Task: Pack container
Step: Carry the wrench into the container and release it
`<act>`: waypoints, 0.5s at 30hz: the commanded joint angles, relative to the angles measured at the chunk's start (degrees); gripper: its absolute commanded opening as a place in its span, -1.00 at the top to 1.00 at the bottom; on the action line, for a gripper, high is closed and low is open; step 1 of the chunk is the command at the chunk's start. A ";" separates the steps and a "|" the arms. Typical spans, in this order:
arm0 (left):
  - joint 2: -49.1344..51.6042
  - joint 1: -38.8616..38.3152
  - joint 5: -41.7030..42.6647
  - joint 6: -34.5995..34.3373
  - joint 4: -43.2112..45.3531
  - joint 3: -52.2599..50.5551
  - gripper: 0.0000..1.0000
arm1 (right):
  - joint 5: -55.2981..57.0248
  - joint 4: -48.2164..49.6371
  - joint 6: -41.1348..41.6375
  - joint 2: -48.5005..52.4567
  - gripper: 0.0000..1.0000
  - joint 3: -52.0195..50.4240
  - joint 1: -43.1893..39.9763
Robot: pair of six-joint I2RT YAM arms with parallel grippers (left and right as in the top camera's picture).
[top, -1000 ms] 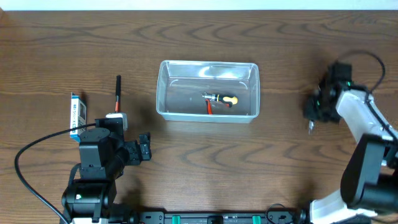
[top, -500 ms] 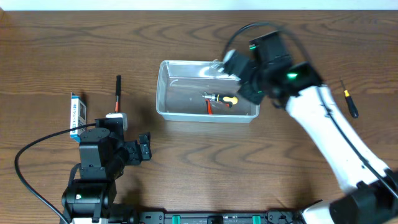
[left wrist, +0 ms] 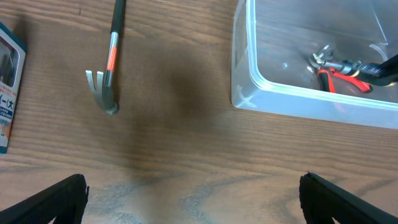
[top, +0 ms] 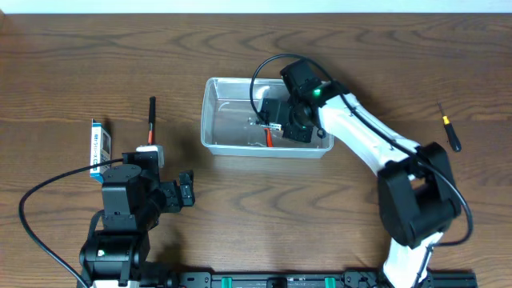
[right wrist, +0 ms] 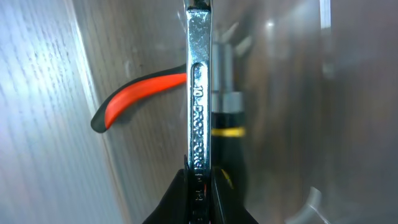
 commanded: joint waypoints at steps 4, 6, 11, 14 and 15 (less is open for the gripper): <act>-0.11 0.28 -0.46 -0.48 0.02 1.05 -0.96 | -1.79 0.79 -1.29 2.38 0.72 -0.04 -0.90; -0.11 0.28 -0.46 -0.48 0.02 1.05 -0.96 | -0.52 2.29 0.90 2.36 -0.09 -0.02 -1.42; -0.11 0.28 -0.46 -0.48 0.02 1.05 -0.96 | 3.80 3.76 6.67 1.92 -0.40 1.55 -3.02; -0.11 0.28 -0.46 -0.48 0.02 1.05 -0.96 | 3.74 1.22 8.24 -0.02 -0.47 4.50 -4.02; -0.11 0.28 -0.46 -0.48 0.02 1.05 -0.96 | 3.74 -0.09 8.96 -1.14 -0.47 6.10 -4.39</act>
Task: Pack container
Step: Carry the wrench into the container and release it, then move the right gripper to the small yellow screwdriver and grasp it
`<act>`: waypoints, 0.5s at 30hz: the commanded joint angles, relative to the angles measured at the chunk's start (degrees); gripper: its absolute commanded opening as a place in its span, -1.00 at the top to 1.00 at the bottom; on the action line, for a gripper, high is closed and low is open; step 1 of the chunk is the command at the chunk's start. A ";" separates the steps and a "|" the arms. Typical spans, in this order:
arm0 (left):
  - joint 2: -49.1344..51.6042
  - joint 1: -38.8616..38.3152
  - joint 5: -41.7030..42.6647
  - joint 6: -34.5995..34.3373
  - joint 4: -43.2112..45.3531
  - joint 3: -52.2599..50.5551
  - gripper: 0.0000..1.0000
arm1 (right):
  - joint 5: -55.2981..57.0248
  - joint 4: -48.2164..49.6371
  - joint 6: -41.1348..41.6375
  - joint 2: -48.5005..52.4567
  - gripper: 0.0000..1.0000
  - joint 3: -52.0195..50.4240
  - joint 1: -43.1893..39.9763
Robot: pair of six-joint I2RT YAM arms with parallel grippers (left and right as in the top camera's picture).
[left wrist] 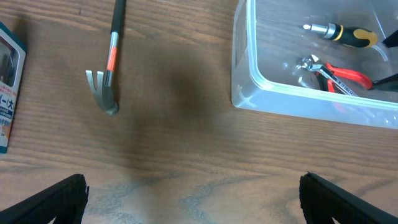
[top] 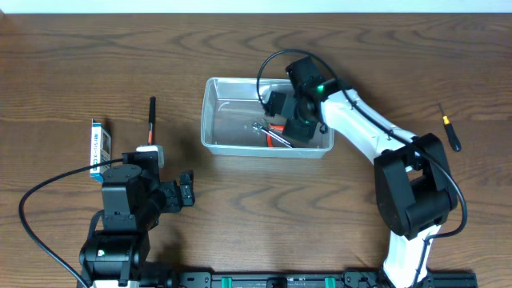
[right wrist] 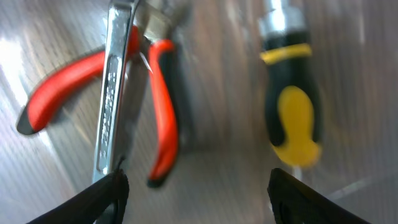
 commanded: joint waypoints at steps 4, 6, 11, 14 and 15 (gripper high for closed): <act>-0.11 0.28 -0.46 -0.48 0.04 1.05 -0.96 | 1.09 -7.02 9.84 -9.18 -0.54 11.52 -3.85; -0.11 0.28 -0.46 -0.50 0.04 1.05 -0.96 | 1.73 -9.94 14.03 -12.04 -0.79 14.62 -6.03; -0.09 0.28 -0.46 -0.50 0.07 1.05 -0.96 | 1.86 -20.17 19.65 -18.64 -0.98 21.49 -16.06; -0.09 0.28 -0.46 -0.50 0.09 1.05 -0.96 | 2.29 -27.61 19.21 -20.22 -0.99 23.32 -24.33; -0.09 0.28 -0.46 -0.50 0.24 1.05 -0.96 | 3.13 -30.27 17.77 -20.17 -0.99 23.28 -27.85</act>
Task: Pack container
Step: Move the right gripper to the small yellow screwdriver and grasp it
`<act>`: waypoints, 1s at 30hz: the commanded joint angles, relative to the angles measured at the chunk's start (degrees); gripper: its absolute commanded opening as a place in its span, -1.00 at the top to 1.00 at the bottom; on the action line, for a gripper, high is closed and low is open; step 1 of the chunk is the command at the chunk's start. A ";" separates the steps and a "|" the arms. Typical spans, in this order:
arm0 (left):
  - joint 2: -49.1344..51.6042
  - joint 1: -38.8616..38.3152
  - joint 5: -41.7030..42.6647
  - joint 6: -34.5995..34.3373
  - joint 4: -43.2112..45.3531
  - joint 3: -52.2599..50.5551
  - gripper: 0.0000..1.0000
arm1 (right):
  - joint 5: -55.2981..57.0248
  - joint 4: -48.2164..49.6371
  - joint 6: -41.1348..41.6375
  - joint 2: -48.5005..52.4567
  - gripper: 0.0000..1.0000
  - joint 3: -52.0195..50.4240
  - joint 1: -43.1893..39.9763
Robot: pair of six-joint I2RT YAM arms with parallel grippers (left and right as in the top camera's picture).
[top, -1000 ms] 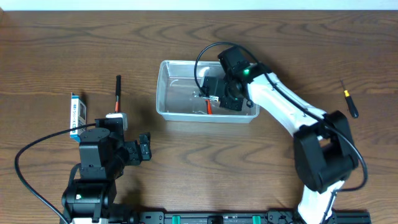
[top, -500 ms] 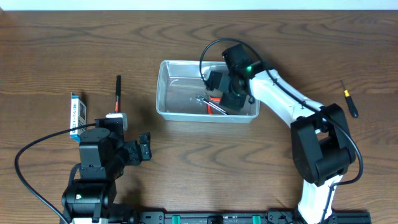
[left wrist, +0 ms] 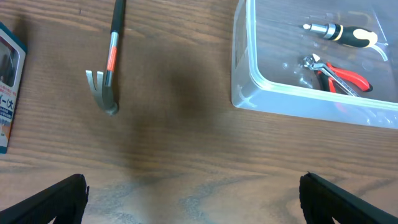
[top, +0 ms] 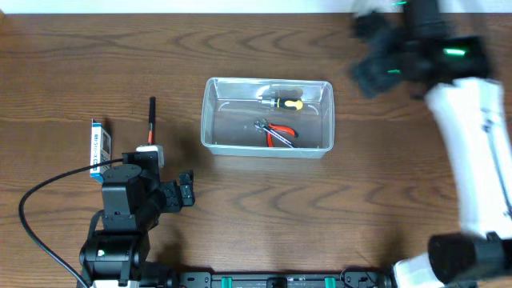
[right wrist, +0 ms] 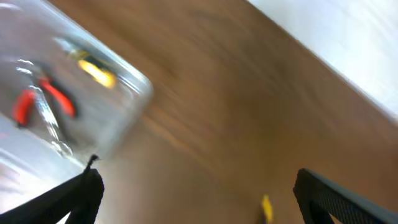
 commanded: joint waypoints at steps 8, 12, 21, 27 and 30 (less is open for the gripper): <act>-0.09 0.28 -0.48 -0.48 1.31 1.05 -0.96 | 1.70 -4.24 -8.02 6.69 -0.98 -5.88 -24.55; -0.09 0.28 -0.46 -0.48 1.29 1.05 -0.96 | 1.73 1.55 -6.14 10.25 -0.98 -10.78 -27.45; -0.09 0.28 -0.48 -0.48 1.29 1.05 -0.97 | 1.73 18.53 -8.98 11.80 -0.99 -28.83 -30.42; -0.09 0.28 -0.48 -0.48 1.29 1.05 -0.96 | 1.51 24.22 -6.60 11.87 -0.99 -31.43 -32.48; -0.09 0.28 -0.48 -0.48 1.27 1.05 -0.96 | 1.51 25.09 -6.73 12.39 -0.99 -31.43 -32.68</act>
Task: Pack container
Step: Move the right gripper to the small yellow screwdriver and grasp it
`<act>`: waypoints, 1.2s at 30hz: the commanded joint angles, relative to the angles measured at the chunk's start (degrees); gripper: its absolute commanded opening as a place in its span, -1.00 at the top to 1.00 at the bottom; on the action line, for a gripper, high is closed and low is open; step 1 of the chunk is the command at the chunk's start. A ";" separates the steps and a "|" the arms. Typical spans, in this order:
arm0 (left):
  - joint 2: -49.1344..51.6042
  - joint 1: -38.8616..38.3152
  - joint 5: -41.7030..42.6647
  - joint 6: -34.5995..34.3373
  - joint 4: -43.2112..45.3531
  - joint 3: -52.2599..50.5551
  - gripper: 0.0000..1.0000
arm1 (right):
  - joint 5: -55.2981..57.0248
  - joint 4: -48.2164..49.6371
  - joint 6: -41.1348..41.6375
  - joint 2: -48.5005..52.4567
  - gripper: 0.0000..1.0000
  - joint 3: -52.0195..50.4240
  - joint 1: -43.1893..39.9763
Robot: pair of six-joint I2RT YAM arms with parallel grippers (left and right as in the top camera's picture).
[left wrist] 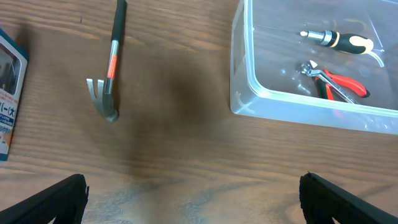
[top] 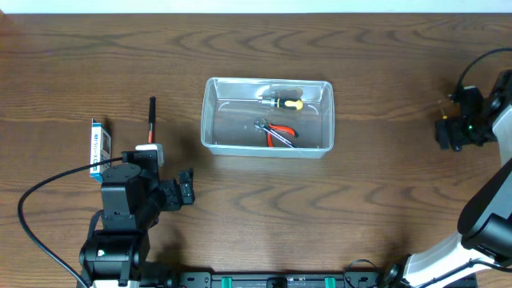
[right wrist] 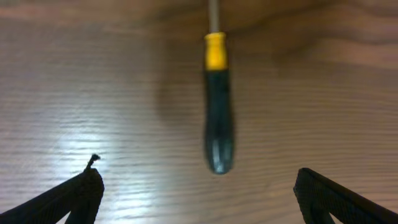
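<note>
The clear plastic container (top: 206, 120) sits mid-table. It holds a yellow-and-black screwdriver (top: 282, 102), red-handled pliers (top: 280, 134) and a silver wrench (left wrist: 309, 67) lying by the pliers. At the far right, my right gripper (top: 453, 133) is open just above the table. A black screwdriver with a yellow collar (right wrist: 217, 127) lies ahead of its fingers, on the centre line between them. My left gripper (top: 186, 190) stands open and empty near the front left; its view shows bare wood between the fingers.
A small claw hammer (top: 152, 120) with a black-and-orange handle lies left of the container. A blue packaged item (top: 98, 148) lies further left. The table's right edge is close to my right gripper.
My right gripper was raised beyond the container's back right corner. It is now low at the far right, over the black screwdriver. The left arm has barely shifted.
My right gripper was shut on the silver wrench inside the container. Then it was open, with the wrench lying on the pliers. Then it was outside the container at the back right. Now it is open over the black screwdriver at the far right.
</note>
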 commanded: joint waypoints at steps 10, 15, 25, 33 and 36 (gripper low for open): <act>-0.09 0.28 -0.48 -0.50 0.04 1.05 -0.96 | -1.31 2.12 1.53 8.68 -0.98 0.28 -0.55; -0.09 0.28 -0.48 -0.50 0.04 1.05 -0.96 | -1.31 4.72 1.49 9.01 -0.98 0.28 -0.57; -0.09 0.28 -0.48 -0.50 0.07 1.05 -0.96 | -1.64 5.44 1.49 12.63 -0.99 0.26 -0.90; -0.09 0.28 -0.48 -0.50 0.04 1.05 -0.96 | -2.71 5.33 1.51 14.53 -0.93 0.26 -0.90; -0.09 0.28 -0.48 -0.50 0.07 1.05 -0.96 | -2.89 5.51 1.51 14.53 -0.75 0.26 -0.90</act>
